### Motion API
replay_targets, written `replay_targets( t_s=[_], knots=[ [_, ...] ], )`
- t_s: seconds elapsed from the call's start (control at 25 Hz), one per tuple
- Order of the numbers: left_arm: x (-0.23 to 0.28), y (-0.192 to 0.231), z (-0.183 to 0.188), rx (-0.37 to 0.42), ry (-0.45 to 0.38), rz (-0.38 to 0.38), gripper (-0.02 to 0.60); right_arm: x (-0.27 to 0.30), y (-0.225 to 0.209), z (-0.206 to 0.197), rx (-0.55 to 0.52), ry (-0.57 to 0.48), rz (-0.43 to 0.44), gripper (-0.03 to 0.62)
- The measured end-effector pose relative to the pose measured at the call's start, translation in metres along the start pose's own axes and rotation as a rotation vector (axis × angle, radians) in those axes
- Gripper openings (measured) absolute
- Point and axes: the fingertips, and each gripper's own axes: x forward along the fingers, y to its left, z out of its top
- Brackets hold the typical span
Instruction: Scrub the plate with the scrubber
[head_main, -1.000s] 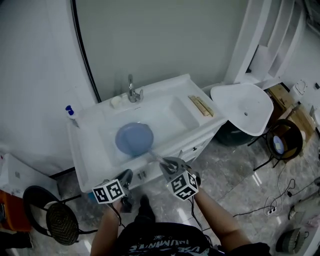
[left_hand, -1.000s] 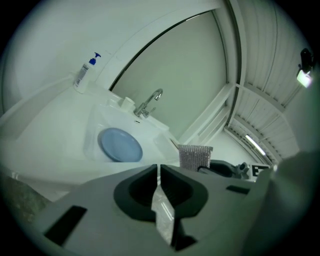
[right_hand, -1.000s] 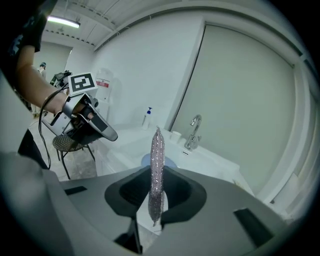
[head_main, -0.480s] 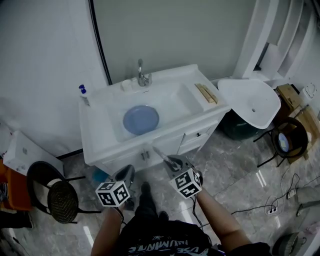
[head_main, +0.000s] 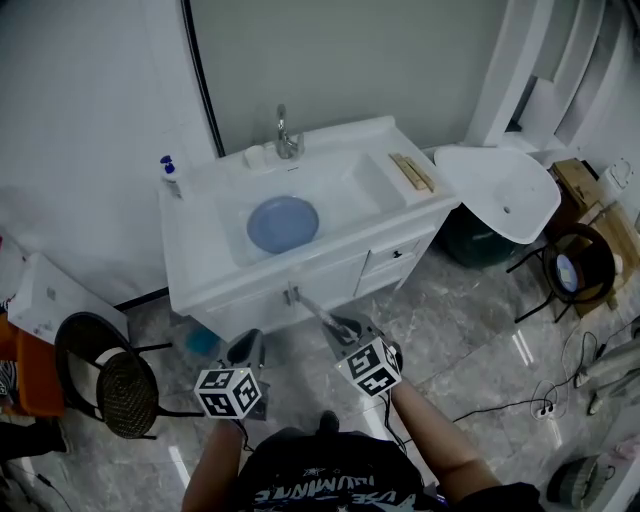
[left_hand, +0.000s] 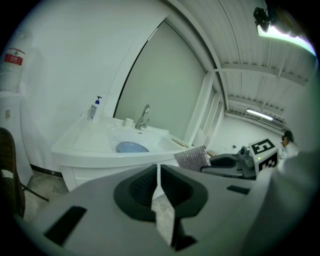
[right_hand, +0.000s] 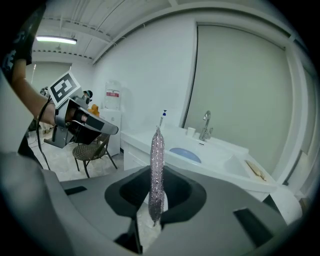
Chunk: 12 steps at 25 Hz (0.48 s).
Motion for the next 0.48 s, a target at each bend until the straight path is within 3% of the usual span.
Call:
replay_targets(
  t_s=[0.24,0.48],
  knots=[
    [-0.019,-0.002,-0.009,0.004,0.018,-0.032,0.032,-0.006,0.014,-0.004,0.024,0.041,-0.025,0.077],
    [-0.055,0.005,-0.030,0.018,0.043,-0.056,0.032,-0.012,0.059,0.004,0.058,0.040,-0.013,0.077]
  ],
)
